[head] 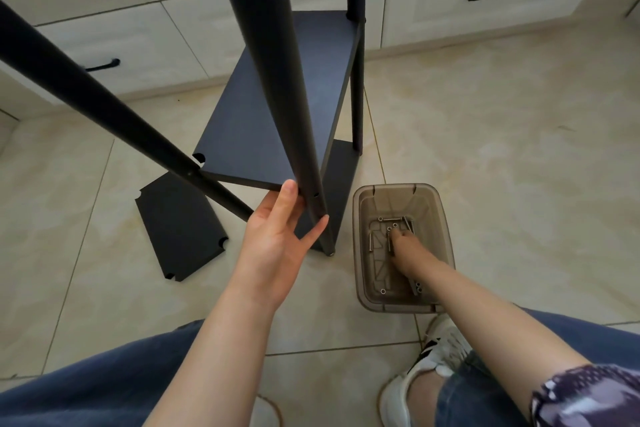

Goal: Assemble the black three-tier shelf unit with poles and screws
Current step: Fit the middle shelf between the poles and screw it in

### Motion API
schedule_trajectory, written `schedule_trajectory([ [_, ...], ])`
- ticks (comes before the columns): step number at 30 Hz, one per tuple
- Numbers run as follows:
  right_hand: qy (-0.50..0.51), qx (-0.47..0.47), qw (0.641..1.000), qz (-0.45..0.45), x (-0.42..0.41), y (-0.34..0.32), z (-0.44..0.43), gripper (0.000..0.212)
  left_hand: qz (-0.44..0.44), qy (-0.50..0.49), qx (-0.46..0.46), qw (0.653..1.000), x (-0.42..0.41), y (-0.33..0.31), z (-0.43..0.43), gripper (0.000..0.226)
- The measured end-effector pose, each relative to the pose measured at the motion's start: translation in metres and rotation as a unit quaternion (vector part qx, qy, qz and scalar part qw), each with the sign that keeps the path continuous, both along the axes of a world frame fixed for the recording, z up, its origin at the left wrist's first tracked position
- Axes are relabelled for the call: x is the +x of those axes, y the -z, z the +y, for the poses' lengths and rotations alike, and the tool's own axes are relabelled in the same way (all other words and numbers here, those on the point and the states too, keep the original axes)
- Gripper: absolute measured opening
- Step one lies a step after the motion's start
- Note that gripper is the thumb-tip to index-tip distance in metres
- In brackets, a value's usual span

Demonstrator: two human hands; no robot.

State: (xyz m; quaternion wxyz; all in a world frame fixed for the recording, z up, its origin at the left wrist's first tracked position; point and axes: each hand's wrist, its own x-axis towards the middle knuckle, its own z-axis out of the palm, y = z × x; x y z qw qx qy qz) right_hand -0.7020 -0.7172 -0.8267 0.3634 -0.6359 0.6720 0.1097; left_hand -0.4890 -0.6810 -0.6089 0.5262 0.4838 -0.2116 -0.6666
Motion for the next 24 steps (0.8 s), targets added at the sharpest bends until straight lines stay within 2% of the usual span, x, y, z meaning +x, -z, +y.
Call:
schedule_trajectory([
  [11,-0.078,0.001,0.995,0.061,-0.001,0.007,0.01,0.06,-0.007,-0.013,0.004,1.0,-0.005,-0.002,0.001,0.032],
  [15,-0.106,0.009,0.992,0.07,0.0,0.007,0.012,0.044,-0.005,-0.018,0.009,1.0,-0.007,-0.002,0.001,0.032],
  [19,-0.127,0.004,0.989,0.076,0.001,0.0,0.012,0.038,-0.007,-0.014,0.006,1.0,-0.005,-0.001,0.001,0.031],
  [24,-0.092,-0.006,0.994,0.057,-0.001,-0.022,0.008,0.031,-0.009,-0.02,0.013,1.0,-0.007,-0.002,0.001,0.04],
])
